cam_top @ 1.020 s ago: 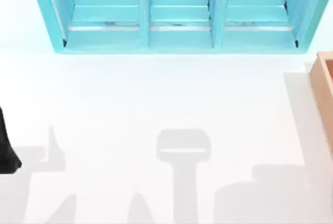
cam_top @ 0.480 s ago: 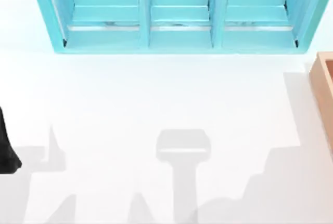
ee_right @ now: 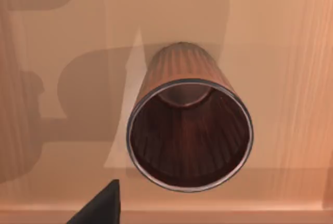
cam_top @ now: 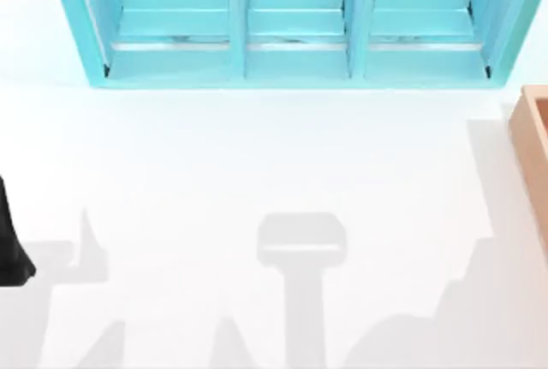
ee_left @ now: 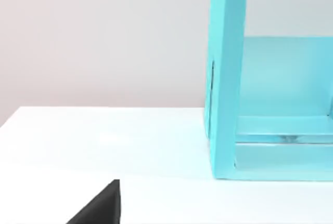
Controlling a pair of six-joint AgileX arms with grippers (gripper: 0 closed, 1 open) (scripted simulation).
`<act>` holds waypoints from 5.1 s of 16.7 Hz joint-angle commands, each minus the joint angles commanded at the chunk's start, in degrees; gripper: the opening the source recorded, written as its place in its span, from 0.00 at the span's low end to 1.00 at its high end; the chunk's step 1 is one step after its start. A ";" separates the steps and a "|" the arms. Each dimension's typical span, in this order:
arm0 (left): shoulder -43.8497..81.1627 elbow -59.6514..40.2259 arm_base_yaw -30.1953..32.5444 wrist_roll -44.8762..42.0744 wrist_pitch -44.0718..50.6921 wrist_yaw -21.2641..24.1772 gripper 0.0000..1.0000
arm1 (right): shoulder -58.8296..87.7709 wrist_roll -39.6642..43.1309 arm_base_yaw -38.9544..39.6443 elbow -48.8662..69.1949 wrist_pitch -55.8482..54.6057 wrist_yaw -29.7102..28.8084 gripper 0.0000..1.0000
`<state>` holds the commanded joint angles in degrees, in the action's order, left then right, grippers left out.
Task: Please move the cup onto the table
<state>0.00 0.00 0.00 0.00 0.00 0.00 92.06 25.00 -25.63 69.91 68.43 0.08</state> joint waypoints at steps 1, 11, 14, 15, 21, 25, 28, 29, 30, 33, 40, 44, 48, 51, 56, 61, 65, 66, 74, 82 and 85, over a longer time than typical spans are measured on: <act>0.00 0.00 0.00 0.00 0.00 0.00 1.00 | 0.55 -0.01 0.03 -2.06 -2.97 0.00 1.00; 0.00 0.00 0.00 0.00 0.00 0.00 1.00 | 3.61 -0.07 0.03 -12.37 -16.32 0.00 1.00; 0.00 0.00 0.00 0.00 0.00 0.00 1.00 | 3.61 -0.07 0.03 -12.37 -16.32 0.00 0.77; 0.00 0.00 0.00 0.00 0.00 0.00 1.00 | 3.61 -0.07 0.03 -12.37 -16.32 0.00 0.70; 0.00 0.00 0.00 0.00 0.00 0.00 1.00 | 3.61 -0.07 0.03 -12.37 -16.32 0.00 0.25; 0.00 0.00 0.00 0.00 0.00 0.00 1.00 | 3.61 -0.07 0.03 -12.37 -16.32 0.00 0.00; 0.00 0.00 0.00 0.00 0.00 0.00 1.00 | 3.61 -0.07 0.03 -12.37 -16.32 0.00 0.00; 0.00 0.00 0.00 0.00 0.00 0.00 1.00 | 3.61 -0.07 0.03 -12.37 -16.32 0.00 0.00; 0.00 0.00 0.00 0.00 0.00 0.00 1.00 | 3.61 -0.07 0.03 -12.37 -16.32 0.00 0.00; 0.00 0.00 0.00 0.00 0.00 0.00 1.00 | 3.54 -0.11 0.03 -12.35 -16.29 0.00 0.00; 0.00 0.00 0.00 0.00 0.00 0.00 1.00 | -1.06 -9.79 10.11 -5.71 -4.67 0.03 0.00; 0.00 0.00 0.00 0.00 0.00 0.00 1.00 | -5.49 -18.46 18.58 -0.75 4.87 0.07 0.00; 0.00 0.00 0.00 0.00 0.00 0.00 1.00 | -6.82 -20.49 20.57 0.56 6.94 0.06 0.00; 0.00 0.00 0.00 0.00 0.00 0.00 1.00 | -6.57 -20.62 20.44 0.42 6.79 0.15 0.00; 0.00 0.00 0.00 0.00 0.00 0.00 1.00 | -5.84 -29.74 29.82 3.33 5.89 -1.34 0.00; 0.00 0.00 0.00 0.00 0.00 0.00 1.00 | -1.69 -50.37 51.76 7.00 6.97 -2.44 0.00; 0.00 0.00 0.00 0.00 0.00 0.00 1.00 | 1.62 -65.35 66.95 9.72 8.09 -2.88 0.00; 0.00 0.00 0.00 0.00 0.00 0.00 1.00 | 2.22 -67.85 69.30 10.24 8.26 -2.91 0.00; 0.00 0.00 0.00 0.00 0.00 0.00 1.00 | 4.10 -72.99 72.72 11.53 9.16 -2.48 0.00; 0.00 0.00 0.00 0.00 0.00 0.00 1.00 | 6.46 -73.53 73.44 1.52 -3.52 -2.55 0.00; 0.00 0.00 0.00 0.00 0.00 0.00 1.00 | 6.98 -73.71 73.59 -0.05 -5.14 -2.55 0.00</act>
<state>0.00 0.00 0.00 0.00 0.00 0.00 99.04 -48.70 47.96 69.86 63.29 -2.47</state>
